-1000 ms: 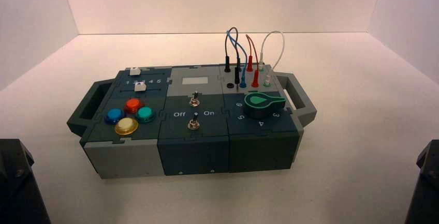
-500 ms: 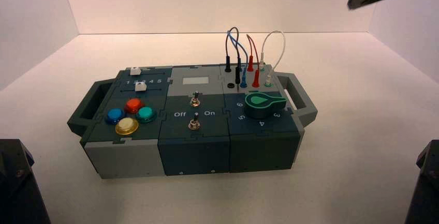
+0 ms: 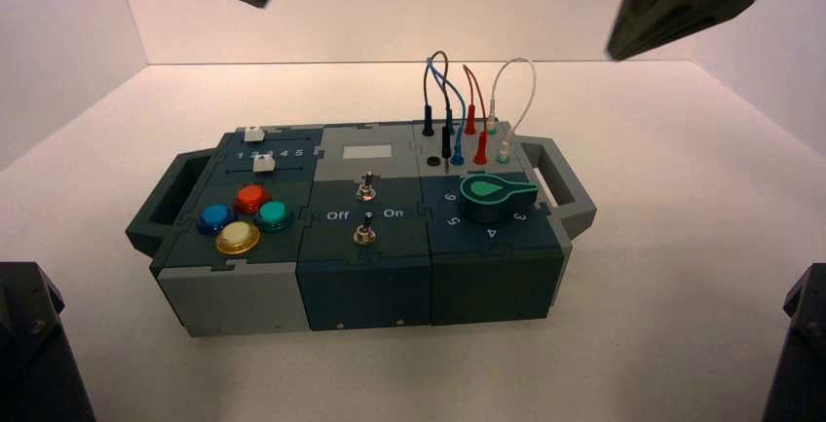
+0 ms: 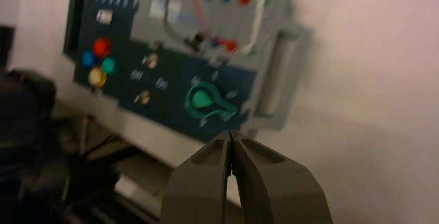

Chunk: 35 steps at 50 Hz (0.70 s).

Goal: Turn the knob to position 2.

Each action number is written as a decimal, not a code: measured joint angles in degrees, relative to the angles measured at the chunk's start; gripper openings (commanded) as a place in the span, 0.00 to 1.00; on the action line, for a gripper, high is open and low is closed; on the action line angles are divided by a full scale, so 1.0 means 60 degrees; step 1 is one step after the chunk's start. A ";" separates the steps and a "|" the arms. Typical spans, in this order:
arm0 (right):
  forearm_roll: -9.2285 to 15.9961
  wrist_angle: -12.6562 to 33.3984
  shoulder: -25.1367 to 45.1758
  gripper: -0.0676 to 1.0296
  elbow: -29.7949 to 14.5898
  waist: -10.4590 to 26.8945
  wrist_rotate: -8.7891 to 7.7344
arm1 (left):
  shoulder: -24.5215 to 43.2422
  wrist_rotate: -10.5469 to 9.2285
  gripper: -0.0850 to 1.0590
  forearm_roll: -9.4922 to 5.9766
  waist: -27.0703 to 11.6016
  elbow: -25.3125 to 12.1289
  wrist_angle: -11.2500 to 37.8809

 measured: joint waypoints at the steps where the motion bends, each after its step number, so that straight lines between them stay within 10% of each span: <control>1: 0.0073 -0.0015 0.0044 0.04 0.0044 0.0059 0.0000 | 0.0000 0.0000 0.05 -0.0044 -0.0044 0.0000 0.0015; 35: 0.0732 -0.1245 0.1875 0.04 0.0586 0.1289 -0.0015 | 0.0806 0.0015 0.05 -0.0146 -0.0557 0.0015 0.0029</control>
